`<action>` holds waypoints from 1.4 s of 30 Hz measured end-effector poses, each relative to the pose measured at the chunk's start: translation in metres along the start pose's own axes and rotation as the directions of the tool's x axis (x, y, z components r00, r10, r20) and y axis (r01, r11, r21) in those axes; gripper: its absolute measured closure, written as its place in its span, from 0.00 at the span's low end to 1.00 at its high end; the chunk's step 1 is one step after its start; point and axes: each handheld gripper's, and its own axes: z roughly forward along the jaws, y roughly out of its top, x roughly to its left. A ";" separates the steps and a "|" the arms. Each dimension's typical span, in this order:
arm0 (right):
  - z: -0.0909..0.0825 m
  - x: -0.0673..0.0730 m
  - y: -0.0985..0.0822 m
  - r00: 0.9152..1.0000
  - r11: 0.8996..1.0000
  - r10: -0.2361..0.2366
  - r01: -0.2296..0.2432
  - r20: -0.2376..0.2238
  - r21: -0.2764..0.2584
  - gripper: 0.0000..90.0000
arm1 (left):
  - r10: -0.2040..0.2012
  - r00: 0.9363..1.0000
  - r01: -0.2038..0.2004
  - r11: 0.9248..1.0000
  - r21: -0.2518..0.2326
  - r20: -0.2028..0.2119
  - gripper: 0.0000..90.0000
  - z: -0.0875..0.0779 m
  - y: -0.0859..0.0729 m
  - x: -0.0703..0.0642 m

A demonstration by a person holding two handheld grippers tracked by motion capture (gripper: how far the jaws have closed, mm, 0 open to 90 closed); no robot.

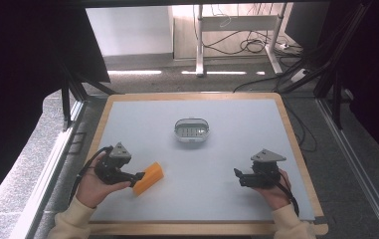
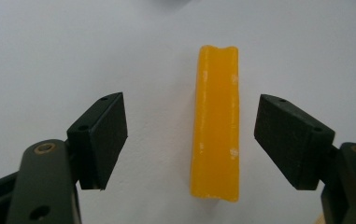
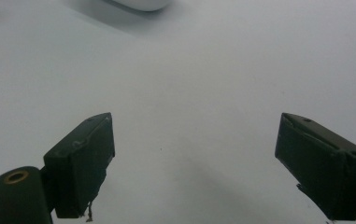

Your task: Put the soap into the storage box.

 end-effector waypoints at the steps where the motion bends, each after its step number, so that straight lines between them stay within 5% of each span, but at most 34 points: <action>1: 0.000 0.000 0.000 1.000 1.000 0.000 0.000 0.000 0.000 0.13 | 0.000 1.000 0.000 1.000 0.005 0.001 0.28 0.002 0.000 -0.001; 29: 0.001 0.002 -0.001 1.000 1.000 -0.017 0.017 -0.009 0.002 0.13 | 0.022 0.998 -0.029 0.992 0.126 0.062 0.33 0.044 0.011 -0.006; 42: 0.001 0.001 -0.001 1.000 1.000 -0.018 0.018 -0.002 0.008 0.13 | 0.021 0.995 -0.041 0.977 0.209 0.100 0.50 0.065 0.007 -0.008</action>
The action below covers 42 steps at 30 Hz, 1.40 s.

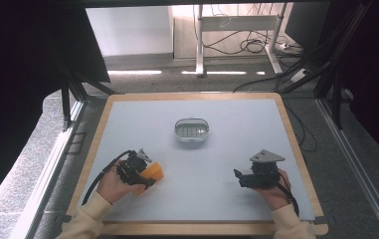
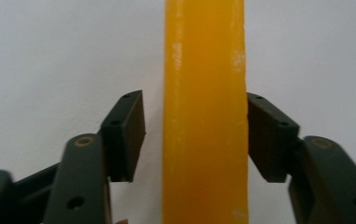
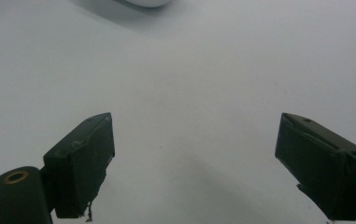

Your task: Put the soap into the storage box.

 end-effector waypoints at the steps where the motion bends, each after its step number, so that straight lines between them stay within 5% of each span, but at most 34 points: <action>1: 0.000 0.000 0.000 1.000 1.000 0.001 -0.001 0.000 0.000 0.13 | 0.003 1.000 -0.003 1.000 0.004 0.004 0.52 0.001 0.000 0.000; 9: 0.000 0.000 0.000 1.000 1.000 -0.002 0.002 0.001 0.001 0.13 | 0.025 1.000 -0.025 0.999 0.041 -0.002 0.67 0.010 0.000 0.001; 42: 0.001 -0.001 0.000 1.000 1.000 0.000 0.000 0.000 -0.001 0.13 | 0.037 0.999 -0.036 0.998 -0.054 0.015 0.69 -0.026 -0.005 0.008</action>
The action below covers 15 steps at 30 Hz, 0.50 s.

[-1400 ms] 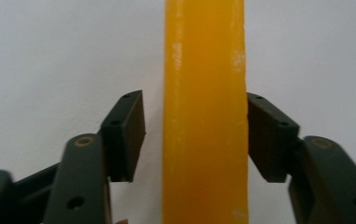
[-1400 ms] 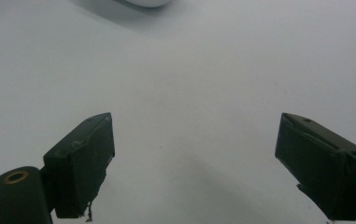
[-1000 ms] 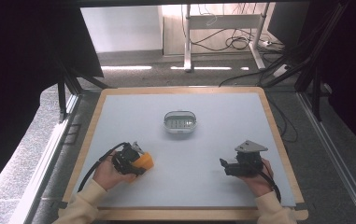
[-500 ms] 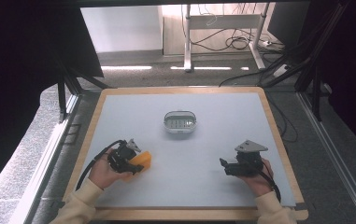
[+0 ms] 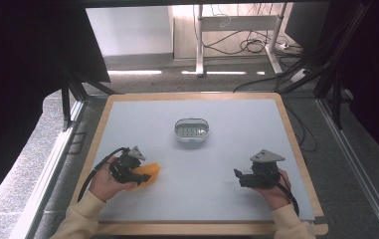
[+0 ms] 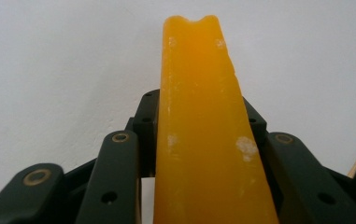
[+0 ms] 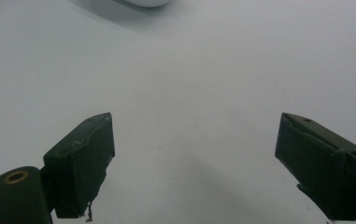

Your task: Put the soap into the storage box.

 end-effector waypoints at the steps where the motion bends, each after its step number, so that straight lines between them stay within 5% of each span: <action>1: 0.000 0.000 0.000 1.000 1.000 -0.002 0.002 0.000 0.002 0.13 | -0.002 1.000 0.002 1.000 -0.003 0.005 0.69 -0.001 0.000 0.001; 15: 0.000 0.000 0.000 1.000 1.000 -0.004 0.004 0.003 0.005 0.13 | -0.018 1.000 0.018 0.999 -0.038 0.000 0.69 -0.012 -0.004 0.008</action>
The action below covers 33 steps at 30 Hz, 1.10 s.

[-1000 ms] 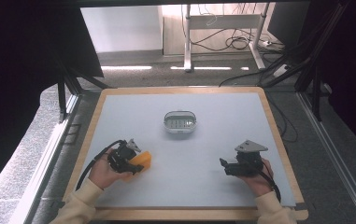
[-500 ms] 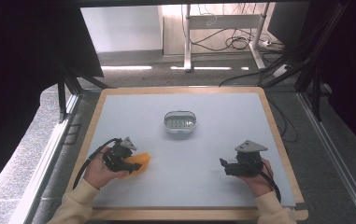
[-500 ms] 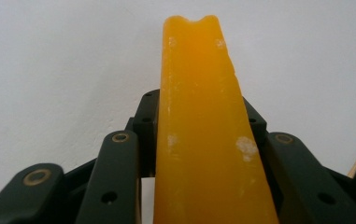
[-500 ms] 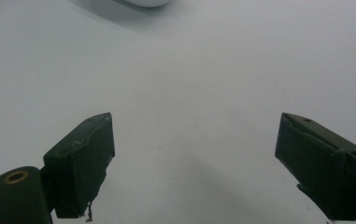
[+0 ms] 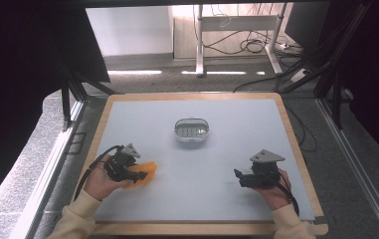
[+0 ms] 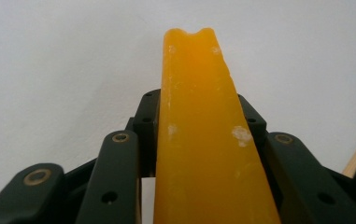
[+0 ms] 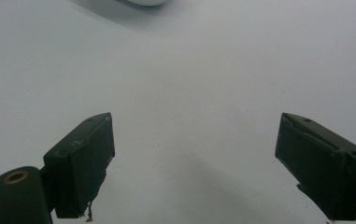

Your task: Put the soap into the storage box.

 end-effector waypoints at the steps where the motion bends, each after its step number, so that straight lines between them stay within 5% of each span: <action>1: 0.000 0.000 0.000 1.000 1.000 -0.001 0.001 0.002 0.000 0.13 | -0.003 1.000 0.003 1.000 -0.001 -0.002 0.69 -0.001 0.000 0.000; 33: -0.001 0.001 0.000 1.000 1.000 -0.008 0.008 0.009 0.004 0.14 | 0.012 1.000 -0.012 1.000 -0.015 -0.023 0.69 -0.005 0.010 0.004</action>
